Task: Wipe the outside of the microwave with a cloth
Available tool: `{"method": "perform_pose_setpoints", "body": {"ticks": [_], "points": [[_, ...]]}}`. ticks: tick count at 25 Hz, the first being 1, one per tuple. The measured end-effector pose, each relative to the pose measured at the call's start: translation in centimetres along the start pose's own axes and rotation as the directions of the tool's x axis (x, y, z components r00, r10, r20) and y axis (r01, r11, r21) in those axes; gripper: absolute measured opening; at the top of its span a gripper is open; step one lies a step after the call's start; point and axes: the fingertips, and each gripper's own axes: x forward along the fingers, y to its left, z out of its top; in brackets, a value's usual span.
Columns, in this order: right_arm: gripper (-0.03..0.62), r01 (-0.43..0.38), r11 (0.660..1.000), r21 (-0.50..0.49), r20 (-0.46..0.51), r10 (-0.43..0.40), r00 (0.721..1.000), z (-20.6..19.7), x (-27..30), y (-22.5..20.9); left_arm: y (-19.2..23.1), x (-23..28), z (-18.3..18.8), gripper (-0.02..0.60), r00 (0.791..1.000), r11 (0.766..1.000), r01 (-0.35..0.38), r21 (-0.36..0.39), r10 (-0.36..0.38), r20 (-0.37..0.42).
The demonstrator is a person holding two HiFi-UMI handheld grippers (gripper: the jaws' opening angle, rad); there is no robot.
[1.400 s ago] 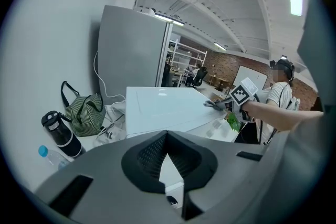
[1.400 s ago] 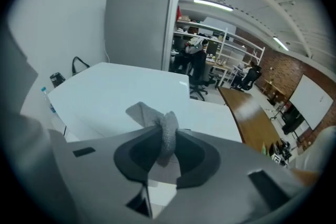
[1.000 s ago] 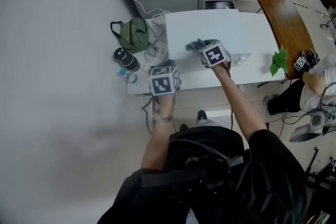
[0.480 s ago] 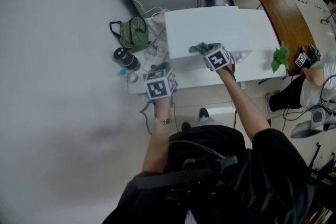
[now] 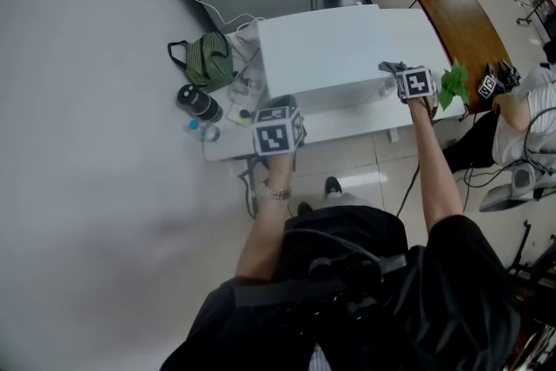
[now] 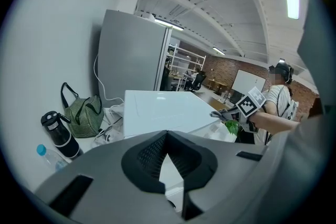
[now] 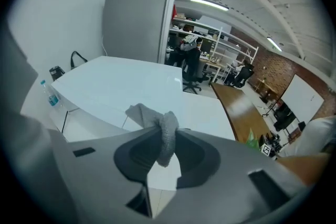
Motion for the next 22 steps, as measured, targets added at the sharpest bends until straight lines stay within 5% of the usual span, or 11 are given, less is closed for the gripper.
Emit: {"method": "perform_pose_setpoints", "body": {"ticks": [3, 5, 9, 13, 16, 22], "points": [[0.071, -0.099, 0.993, -0.063, 0.101, 0.105, 0.989, 1.8, -1.9, 5.8, -0.6, -0.1, 0.2, -0.006, 1.000, 1.000, 0.010, 0.004, -0.010, 0.006], [0.071, -0.202, 0.970, -0.138, 0.199, 0.227, 0.953, 2.6, -3.3, 11.9, -0.1, -0.3, 0.2, -0.006, 1.000, 1.000, 0.000, -0.001, 0.000, 0.013], [0.071, -0.364, 0.882, -0.300, 0.245, 0.440, 0.864, 3.0, -4.9, 25.6, 1.8, -1.2, 0.0, -0.006, 0.999, 0.999, -0.045, -0.020, 0.045, 0.018], [0.071, -0.421, 0.793, -0.440, 0.218, 0.549, 0.807, 3.8, -5.8, 35.2, 4.1, -2.8, -0.4, -0.006, 0.994, 0.993, -0.104, -0.047, 0.105, 0.027], [0.071, -0.435, 0.766, -0.474, 0.159, 0.560, 0.813, 3.5, -4.5, 38.2, 5.7, -3.9, -0.7, -0.006, 0.989, 0.987, -0.145, -0.067, 0.147, 0.027], [0.069, -0.369, 0.834, -0.411, 0.143, 0.458, 0.877, 3.3, -2.4, 33.9, 6.6, -4.4, -0.6, -0.006, 0.985, 0.983, -0.166, -0.077, 0.168, 0.027]]}}
